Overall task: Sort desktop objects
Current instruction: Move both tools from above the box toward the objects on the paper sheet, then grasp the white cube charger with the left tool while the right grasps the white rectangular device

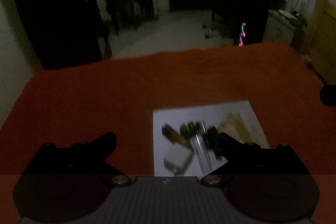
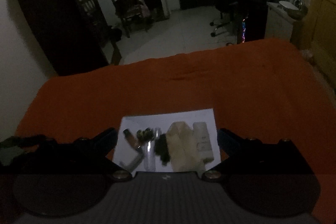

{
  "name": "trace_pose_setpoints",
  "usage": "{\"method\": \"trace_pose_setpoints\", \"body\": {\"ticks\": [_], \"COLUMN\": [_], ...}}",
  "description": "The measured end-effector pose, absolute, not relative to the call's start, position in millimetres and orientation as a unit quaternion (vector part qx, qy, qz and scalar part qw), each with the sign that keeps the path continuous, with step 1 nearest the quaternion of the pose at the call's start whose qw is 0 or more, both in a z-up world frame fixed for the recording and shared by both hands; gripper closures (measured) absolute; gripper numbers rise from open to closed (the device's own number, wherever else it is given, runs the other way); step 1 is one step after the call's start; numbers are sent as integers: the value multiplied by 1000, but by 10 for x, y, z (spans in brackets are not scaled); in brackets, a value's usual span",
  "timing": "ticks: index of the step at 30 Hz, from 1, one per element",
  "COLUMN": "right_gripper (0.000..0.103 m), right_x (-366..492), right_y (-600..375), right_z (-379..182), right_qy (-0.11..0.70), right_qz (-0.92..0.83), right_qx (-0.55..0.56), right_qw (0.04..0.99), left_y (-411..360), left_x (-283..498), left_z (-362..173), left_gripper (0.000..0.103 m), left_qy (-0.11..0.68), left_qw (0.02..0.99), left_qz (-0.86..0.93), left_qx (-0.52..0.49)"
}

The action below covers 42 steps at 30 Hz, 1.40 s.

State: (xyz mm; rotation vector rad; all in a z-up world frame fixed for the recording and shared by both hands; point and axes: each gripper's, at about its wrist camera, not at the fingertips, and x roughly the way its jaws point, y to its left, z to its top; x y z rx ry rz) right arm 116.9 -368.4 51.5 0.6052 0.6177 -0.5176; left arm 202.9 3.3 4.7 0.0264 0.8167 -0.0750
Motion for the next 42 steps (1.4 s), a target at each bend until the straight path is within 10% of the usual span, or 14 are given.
{"method": "trace_pose_setpoints", "body": {"ticks": [30,39,42], "right_gripper": [0,14,25], "right_x": [2429,2294,2290], "right_y": [-4672,-4601,-4682], "right_z": [-990,-1521,-1566], "right_qy": [373,418,423], "right_qz": [-223,-177,-181], "right_qx": [277,266,273], "right_qw": [857,851,845], "left_y": [-180,-8,47], "left_x": [3452,3347,3322], "left_z": [-1217,-1707,-1786], "left_gripper": [1,2,29], "left_qy": [484,533,545], "left_qw": [873,835,827], "left_qz": [-57,-106,-115], "left_qx": [14,82,82]}}
